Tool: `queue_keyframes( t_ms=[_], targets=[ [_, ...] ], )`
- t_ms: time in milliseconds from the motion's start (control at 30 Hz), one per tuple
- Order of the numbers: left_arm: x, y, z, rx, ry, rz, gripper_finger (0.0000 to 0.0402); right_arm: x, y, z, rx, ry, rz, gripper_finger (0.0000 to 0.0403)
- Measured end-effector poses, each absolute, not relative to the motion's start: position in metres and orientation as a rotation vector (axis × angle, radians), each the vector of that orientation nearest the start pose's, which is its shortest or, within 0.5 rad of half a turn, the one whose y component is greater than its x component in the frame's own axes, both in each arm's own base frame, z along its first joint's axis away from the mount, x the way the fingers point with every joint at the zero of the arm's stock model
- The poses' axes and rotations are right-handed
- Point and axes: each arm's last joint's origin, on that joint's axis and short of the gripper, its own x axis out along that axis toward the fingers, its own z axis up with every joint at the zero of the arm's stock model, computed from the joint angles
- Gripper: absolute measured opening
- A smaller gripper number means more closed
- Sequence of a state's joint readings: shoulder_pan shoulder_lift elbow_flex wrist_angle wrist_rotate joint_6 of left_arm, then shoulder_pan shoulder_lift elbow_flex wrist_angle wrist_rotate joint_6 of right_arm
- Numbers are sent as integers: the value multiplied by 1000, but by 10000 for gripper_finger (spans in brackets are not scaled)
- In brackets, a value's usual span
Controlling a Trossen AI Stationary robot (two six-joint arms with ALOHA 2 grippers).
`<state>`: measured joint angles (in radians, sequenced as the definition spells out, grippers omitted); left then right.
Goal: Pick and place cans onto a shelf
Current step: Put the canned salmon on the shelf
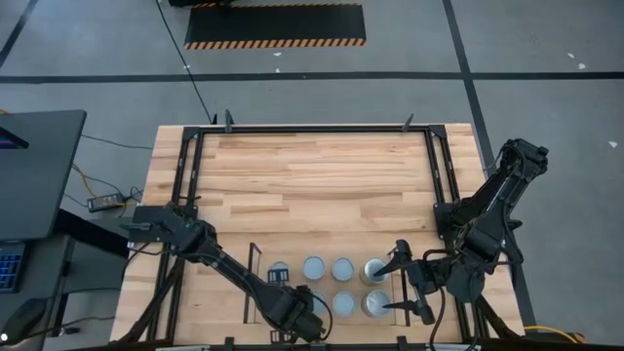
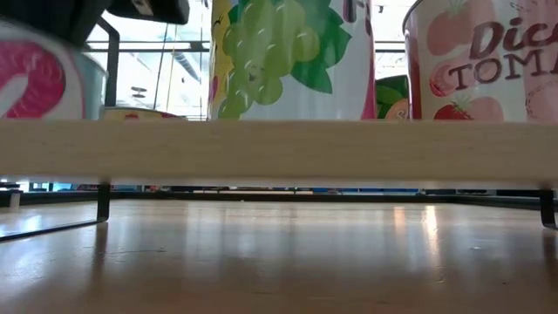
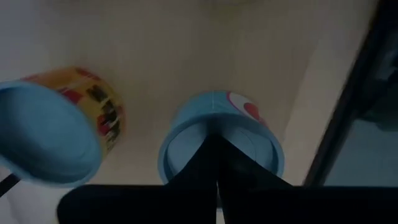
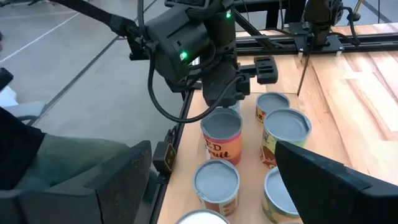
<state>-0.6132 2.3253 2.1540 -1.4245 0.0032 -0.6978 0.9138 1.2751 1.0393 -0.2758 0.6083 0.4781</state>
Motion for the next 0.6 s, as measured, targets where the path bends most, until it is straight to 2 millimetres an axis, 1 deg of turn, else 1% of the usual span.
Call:
queue_keyframes(
  t_ms=[233, 600],
  targets=[
    [368, -255, 216, -27, 1593, 102, 2, 181, 208, 312, 115, 432, 203, 348],
    [369, -256, 216, -35, 1584, 99, 2, 181, 208, 312, 111, 432, 203, 348]
  ],
)
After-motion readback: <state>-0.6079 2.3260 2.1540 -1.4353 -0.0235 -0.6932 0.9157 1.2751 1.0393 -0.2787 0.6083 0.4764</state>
